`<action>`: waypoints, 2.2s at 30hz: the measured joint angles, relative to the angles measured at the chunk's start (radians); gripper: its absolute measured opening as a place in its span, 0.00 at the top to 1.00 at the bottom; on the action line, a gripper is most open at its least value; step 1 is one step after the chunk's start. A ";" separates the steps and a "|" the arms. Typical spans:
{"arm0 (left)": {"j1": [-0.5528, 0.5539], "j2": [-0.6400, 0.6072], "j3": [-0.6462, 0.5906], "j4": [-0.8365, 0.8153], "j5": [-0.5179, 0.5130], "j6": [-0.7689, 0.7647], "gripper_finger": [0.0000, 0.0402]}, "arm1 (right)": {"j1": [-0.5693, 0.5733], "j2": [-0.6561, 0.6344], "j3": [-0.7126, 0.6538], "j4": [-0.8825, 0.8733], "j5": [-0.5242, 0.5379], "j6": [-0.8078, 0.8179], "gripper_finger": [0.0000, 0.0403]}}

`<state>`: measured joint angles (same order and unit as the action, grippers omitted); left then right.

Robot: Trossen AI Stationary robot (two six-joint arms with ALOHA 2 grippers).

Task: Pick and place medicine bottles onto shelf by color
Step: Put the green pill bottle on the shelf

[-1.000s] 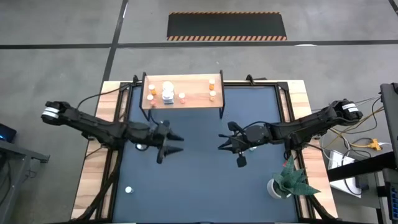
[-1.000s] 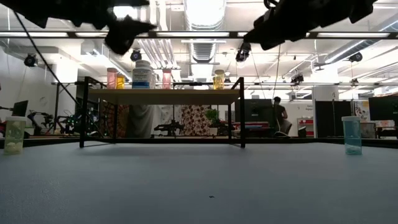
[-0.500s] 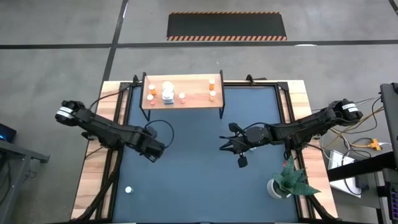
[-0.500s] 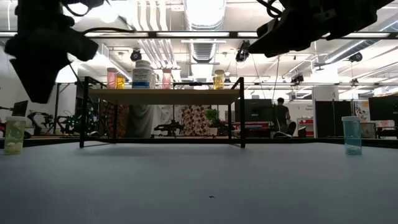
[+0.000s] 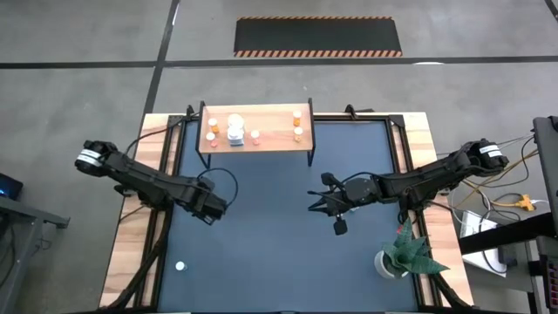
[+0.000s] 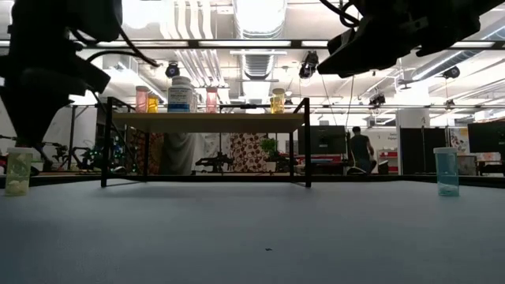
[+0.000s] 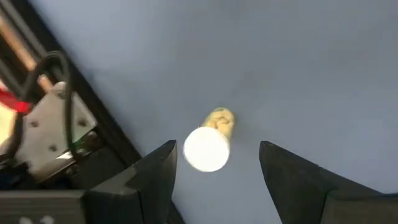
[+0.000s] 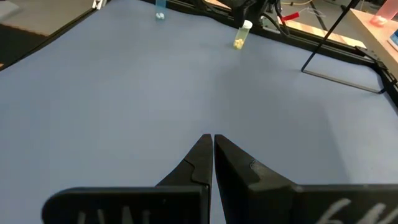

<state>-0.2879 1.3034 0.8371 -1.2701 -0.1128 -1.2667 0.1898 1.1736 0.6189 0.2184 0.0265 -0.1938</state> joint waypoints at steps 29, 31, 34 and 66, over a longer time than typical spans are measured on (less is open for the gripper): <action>0.000 -0.028 -0.049 0.111 0.061 0.019 0.74 | 0.000 0.000 0.000 -0.021 0.000 0.010 0.98; 0.000 -0.022 0.008 0.112 0.087 0.030 0.71 | 0.000 -0.006 0.000 -0.050 0.000 0.000 0.98; -0.001 -0.004 0.120 0.152 0.131 0.128 0.69 | 0.000 -0.024 0.000 -0.094 0.000 -0.003 0.98; 0.004 0.484 0.746 0.172 0.057 1.001 0.67 | 0.009 -0.070 -0.053 -0.154 -0.008 0.091 0.98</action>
<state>-0.2840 1.7870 1.5827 -1.0976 -0.0562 -0.2658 0.1986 1.1038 0.5663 0.0644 0.0182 -0.1027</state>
